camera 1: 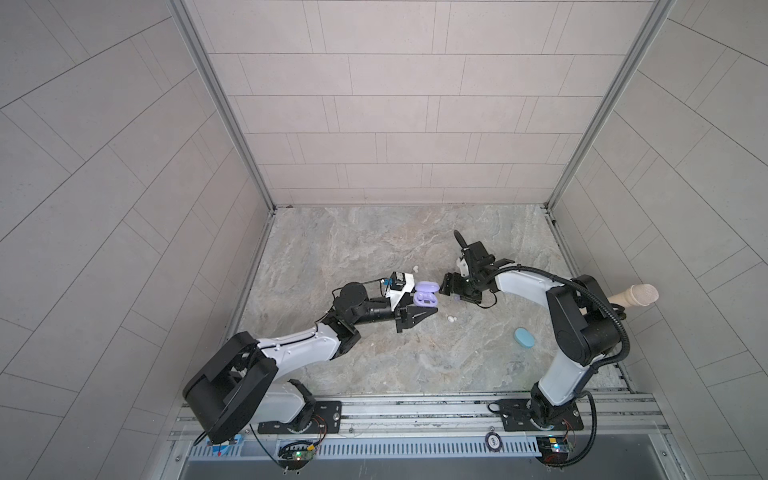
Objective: Insert the wireless bluetooth earbuds into the charging case
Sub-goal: 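Move the right gripper over the lilac earbud on the table, then lower the open right gripper toward the lilac earbud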
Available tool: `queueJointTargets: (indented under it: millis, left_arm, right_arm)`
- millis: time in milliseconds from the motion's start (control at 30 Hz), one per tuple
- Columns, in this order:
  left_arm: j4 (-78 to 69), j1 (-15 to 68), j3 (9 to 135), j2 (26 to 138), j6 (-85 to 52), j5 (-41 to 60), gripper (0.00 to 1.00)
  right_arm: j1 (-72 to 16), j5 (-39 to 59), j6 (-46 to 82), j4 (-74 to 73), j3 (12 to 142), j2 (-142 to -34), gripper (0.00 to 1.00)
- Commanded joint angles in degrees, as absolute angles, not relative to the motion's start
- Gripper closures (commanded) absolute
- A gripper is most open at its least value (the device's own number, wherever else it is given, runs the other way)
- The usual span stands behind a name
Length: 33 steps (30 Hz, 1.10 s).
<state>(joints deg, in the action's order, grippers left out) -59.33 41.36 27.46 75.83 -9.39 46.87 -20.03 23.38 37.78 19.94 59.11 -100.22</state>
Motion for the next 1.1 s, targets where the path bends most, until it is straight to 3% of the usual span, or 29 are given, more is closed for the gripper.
queueJointTargets:
  millis: [0,367,667,1067]
  left_arm:
    - [-60.14,41.13,27.09,75.05,-8.83,46.93,0.91]
    - [-60.17,41.13,26.73,74.94,-8.73,46.78,0.91]
    - [-60.02,41.04,26.33,74.38,-8.71,46.52,0.92]
    - [-58.76,40.96,25.93,73.17,-8.3,46.28,0.92]
  right_arm:
    - [-21.67,24.09,39.09,20.85,60.78,-100.48,0.17]
    - [-23.85,24.89,39.3,21.62,64.25,-101.4,0.17]
    - [-23.86,19.06,36.34,26.31,65.3,-100.18,0.17]
    - [-23.9,18.48,30.88,27.77,70.93,-108.4,0.19]
